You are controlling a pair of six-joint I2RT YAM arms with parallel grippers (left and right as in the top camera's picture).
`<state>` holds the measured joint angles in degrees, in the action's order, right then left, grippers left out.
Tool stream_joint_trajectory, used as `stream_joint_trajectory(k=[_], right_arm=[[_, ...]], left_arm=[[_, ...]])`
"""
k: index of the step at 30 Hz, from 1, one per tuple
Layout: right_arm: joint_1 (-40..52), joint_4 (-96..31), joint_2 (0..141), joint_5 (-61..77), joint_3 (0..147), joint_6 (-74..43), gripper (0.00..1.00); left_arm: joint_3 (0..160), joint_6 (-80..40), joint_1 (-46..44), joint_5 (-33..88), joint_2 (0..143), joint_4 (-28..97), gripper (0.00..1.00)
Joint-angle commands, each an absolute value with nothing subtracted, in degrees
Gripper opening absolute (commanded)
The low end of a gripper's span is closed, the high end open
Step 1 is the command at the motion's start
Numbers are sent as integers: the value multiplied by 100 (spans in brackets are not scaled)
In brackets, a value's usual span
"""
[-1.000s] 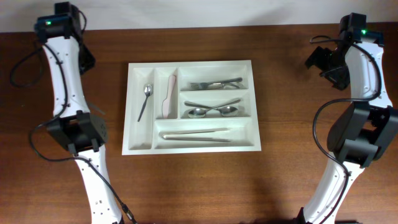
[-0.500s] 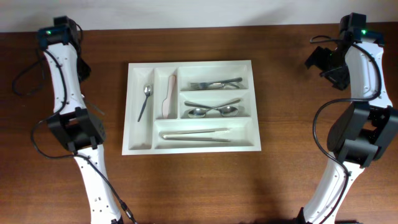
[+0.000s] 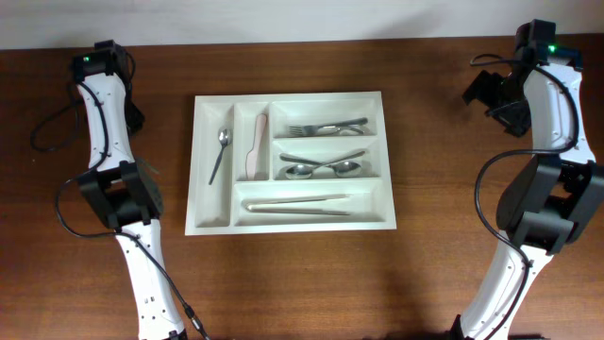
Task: Pack container
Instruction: 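Lower the left gripper and close it on the last silver spoon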
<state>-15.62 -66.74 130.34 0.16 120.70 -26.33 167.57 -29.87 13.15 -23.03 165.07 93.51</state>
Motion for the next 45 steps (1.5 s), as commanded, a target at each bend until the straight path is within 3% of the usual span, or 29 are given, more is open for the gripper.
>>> stream_joint_trajectory(k=[1,9,15,20,43,44,45], right_arm=[[-1584,-6659,12971,47,12180,-2593,99],[-1581,-6657,12971,45,12180,-2593,99],[-1584,-6657,12971,45,12180,-2593,99],[-1584,-6657,12971,45,12180,-2593,99],[-1581,-6657,12971,47,12180,-2593,99],[-1584,-6657,12971,45,12180,-2593,99],[-1584,-6657,12971,47,12180,-2593,99]], left_arm=[[16765,-3079,1319,-2449,16722,9286,48],[16765,-3079,1319,-2449,16883,9198,48],[16765,-3079,1319,-2447,16883,9177,22],[16765,-3076,1319,-2447,16883,9185,17],[16765,-2993,1332,-2727,16883,9367,16],[16765,-2991,1330,-2746,16883,9369,15],[16765,-2991,1330,-2751,16883,9369,8]])
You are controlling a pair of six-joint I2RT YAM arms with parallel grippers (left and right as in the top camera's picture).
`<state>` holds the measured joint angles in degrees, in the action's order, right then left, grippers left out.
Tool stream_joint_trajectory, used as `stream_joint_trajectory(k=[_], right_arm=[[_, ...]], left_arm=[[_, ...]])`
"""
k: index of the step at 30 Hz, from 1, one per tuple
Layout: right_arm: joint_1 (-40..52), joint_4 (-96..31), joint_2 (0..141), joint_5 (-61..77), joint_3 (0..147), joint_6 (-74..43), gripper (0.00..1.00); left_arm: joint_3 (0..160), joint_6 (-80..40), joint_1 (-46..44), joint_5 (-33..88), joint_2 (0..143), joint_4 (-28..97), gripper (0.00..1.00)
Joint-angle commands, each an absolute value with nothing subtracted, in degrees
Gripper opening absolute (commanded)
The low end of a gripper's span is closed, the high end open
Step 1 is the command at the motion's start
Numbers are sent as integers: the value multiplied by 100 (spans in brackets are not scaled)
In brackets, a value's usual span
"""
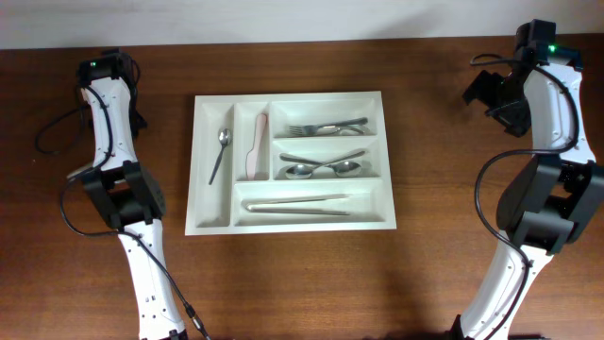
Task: Pack container
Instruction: 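Lower the left gripper and close it on the last silver spoon, then lift the spoon with the left gripper and carry it over the tray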
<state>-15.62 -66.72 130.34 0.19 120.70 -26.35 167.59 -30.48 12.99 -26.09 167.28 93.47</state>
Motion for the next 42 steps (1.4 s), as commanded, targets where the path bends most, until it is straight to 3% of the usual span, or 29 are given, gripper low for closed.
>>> stream_joint_trajectory(k=[1,15,33,37,42], right_arm=[[-1581,-6659,12971,45,12180,-2593,99],[-1581,-6659,12971,45,12180,-2593,99],[-1584,-6657,12971,45,12180,-2593,99],[-1584,-6657,12971,47,12180,-2593,99],[-1584,-6657,12971,45,12180,-2593,99]], left_arm=[[16765,-2991,1330,-2749,16883,9369,2],[16921,-2657,1212,-2661,16827,9673,2],[16940,-1393,73,-2727,15203,9000,2],[16940,-797,-274,-2663,14925,8908,2],[16940,860,-742,-2060,14739,8965,2]])
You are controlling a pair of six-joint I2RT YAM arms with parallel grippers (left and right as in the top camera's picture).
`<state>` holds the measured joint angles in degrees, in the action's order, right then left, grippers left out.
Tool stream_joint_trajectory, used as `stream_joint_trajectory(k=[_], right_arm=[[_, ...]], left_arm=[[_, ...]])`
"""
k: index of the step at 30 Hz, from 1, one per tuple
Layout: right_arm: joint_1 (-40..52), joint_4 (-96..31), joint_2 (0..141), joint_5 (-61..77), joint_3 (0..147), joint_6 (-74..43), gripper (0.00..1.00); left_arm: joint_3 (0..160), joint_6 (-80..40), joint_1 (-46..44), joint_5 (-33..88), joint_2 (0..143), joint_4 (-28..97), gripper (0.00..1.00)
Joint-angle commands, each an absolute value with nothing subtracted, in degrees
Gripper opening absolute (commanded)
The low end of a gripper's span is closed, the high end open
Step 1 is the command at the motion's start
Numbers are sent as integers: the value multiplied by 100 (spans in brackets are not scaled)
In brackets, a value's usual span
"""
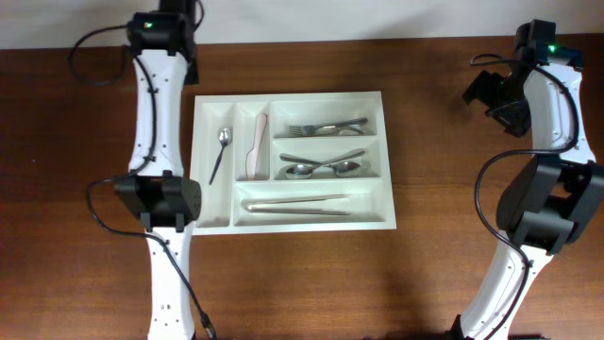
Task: Pack container
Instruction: 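Lift the spoon with the left gripper and carry it over the tray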
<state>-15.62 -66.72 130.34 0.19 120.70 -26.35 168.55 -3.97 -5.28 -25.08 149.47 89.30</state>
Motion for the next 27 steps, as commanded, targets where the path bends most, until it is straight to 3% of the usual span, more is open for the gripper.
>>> stream_joint_trajectory(k=[1,16,27], right_arm=[[-1584,-6657,12971,45,12180,-2593,99],[-1581,-6657,12971,45,12180,-2593,99],[-1584,-6657,12971,45,12180,-2593,99]], left_arm=[[16940,1144,-829,-1959,14720,8969,2],[16938,4609,-950,-60,14717,9671,2],[16938,6062,-893,1168,14720,9671,2]])
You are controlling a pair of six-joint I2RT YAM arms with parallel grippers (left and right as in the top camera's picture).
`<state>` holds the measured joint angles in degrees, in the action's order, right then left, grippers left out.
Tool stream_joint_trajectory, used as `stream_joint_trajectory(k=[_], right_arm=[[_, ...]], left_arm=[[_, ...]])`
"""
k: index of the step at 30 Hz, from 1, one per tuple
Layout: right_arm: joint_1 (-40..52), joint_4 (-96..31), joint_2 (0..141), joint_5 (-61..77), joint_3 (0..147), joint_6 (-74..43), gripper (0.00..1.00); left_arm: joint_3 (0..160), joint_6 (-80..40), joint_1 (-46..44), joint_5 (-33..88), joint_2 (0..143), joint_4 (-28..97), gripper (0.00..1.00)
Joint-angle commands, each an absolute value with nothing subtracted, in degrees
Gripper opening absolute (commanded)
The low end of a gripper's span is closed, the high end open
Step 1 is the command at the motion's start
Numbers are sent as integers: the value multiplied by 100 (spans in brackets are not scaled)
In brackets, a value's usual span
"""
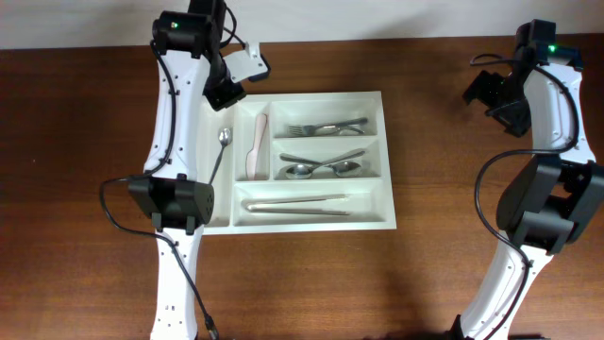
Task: Pack container
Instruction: 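Lift the spoon with the left gripper and carry it over the tray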
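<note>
The white cutlery tray (pixel 215 217) lies mid-table. A small spoon (pixel 220 154) rests in its left slot and a pale knife (pixel 256 147) in the narrow slot. On the right are forks (pixel 327 127), spoons (pixel 323 167) and chopsticks (pixel 296 205). My left gripper (pixel 229 94) hangs over the tray's back left corner, above the small spoon; its jaws are too small to read. My right gripper (pixel 479 90) sits far right at the back, away from the tray, state unclear.
The left arm (pixel 175 142) stretches along the tray's left side, partly covering its edge. The right arm (pixel 547 170) stands folded by the table's right edge. A white wall runs behind the brown table (pixel 425 283).
My left arm has shifted right, and its gripper has come from the back edge left of the tray to over the tray's back left corner. Right arm and cutlery are unchanged.
At first my left arm stood folded at the far left of the table, hardly moving by the second moment. It then stretched to the back edge beside the tray, and now reaches over the tray's corner. The right arm and cutlery stayed put.
</note>
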<state>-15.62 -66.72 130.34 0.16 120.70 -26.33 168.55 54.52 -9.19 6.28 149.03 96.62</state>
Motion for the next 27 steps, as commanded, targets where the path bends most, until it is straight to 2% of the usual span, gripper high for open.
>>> stream_joint_trajectory(k=[1,8,19,27], right_arm=[[-1581,-6657,12971,45,12180,-2593,99],[-1584,-6657,12971,45,12180,-2593,99],[-1584,-6657,12971,45,12180,-2593,99],[-1581,-6657,12971,45,12180,-2593,99]], left_arm=[[16929,6058,-888,1232,14720,9671,2],[16824,5795,-884,1831,14720,9671,2],[16824,4541,-875,1546,14451,9671,2],[16824,2303,-845,611,14204,9671,2]])
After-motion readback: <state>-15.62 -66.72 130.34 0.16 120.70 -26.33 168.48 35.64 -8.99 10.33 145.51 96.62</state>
